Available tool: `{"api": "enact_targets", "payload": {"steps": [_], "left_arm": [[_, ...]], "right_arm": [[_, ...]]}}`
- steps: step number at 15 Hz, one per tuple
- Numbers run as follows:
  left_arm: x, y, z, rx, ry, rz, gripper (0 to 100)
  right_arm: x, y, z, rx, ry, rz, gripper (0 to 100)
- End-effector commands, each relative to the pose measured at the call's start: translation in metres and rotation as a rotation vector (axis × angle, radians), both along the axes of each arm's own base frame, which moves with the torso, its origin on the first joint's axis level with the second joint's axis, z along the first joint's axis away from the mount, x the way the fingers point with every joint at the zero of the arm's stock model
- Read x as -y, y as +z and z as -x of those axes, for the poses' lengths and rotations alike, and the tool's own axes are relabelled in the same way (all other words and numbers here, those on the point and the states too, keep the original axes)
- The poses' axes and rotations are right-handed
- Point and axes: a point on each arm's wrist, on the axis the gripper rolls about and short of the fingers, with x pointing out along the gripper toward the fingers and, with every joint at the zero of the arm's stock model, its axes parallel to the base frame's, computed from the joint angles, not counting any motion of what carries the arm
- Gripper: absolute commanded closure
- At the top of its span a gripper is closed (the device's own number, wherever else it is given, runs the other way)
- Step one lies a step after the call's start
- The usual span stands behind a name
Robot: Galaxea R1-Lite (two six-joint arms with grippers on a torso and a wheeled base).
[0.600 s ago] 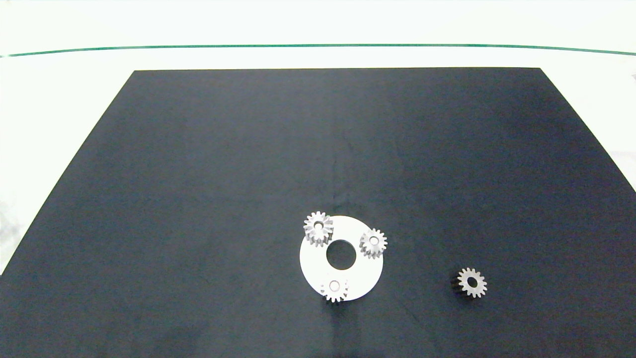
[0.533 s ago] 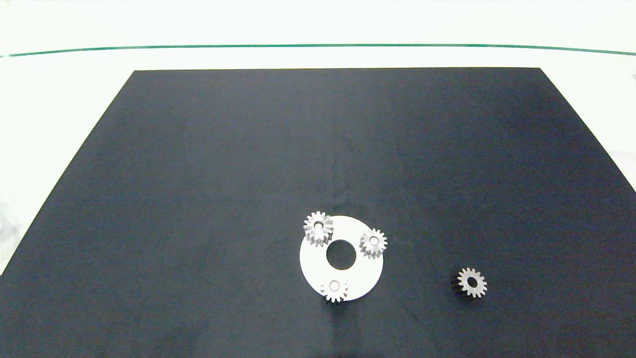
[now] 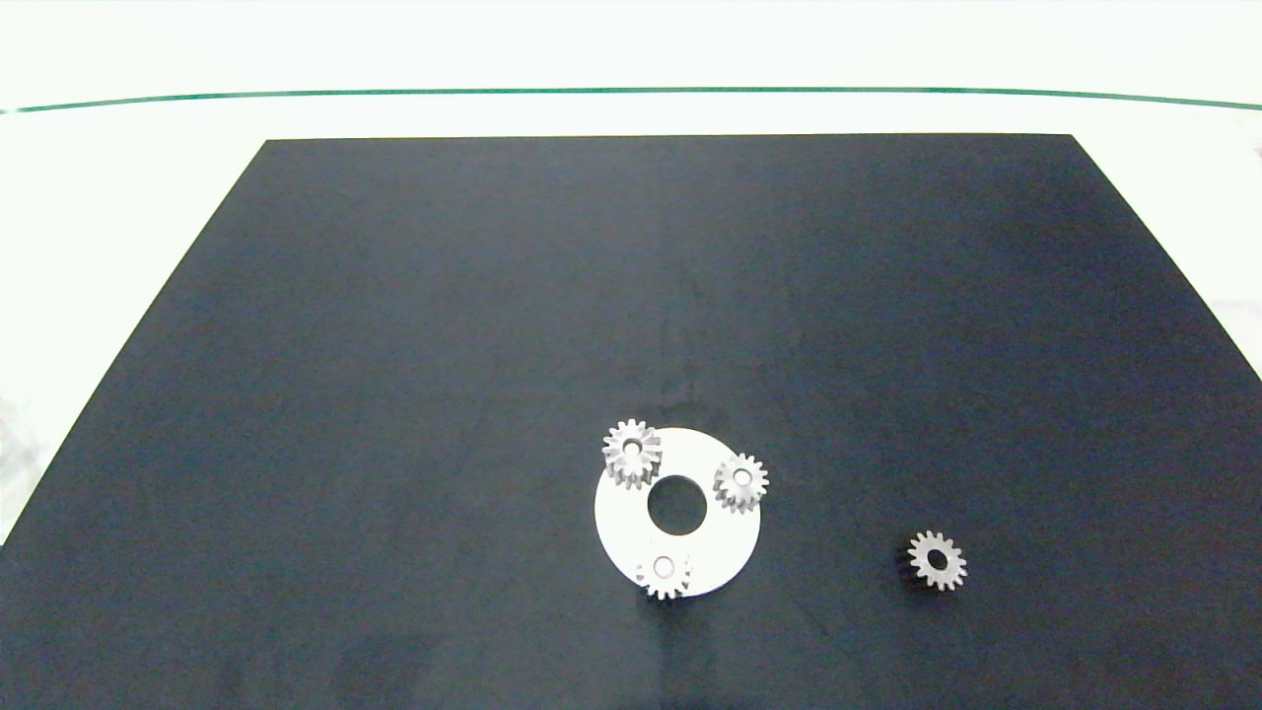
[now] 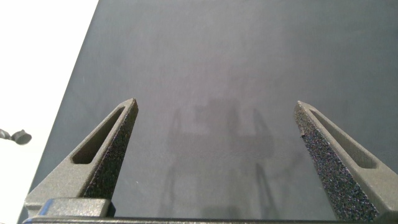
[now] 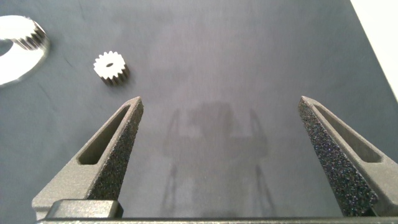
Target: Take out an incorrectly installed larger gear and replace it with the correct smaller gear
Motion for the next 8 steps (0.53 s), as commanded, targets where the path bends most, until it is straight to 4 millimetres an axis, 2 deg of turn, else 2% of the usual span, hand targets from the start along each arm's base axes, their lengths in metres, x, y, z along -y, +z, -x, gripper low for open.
{"api": "enact_targets", "payload": {"steps": [1, 4, 8], "left_arm": [[0.001, 0.047, 0.016, -0.049, -0.121, -0.058, 0], [0.003, 0.083, 0.000, -0.101, -0.257, -0.167, 0], [0.006, 0.103, -0.034, -0.217, -0.456, -0.281, 0]], "right_arm": [[0.001, 0.052, 0.012, 0.012, 0.023, 0.001, 0], [0.003, 0.089, 0.000, -0.014, 0.092, 0.001, 0], [0.002, 0.108, -0.019, -0.080, 0.126, 0.006, 0]]}}
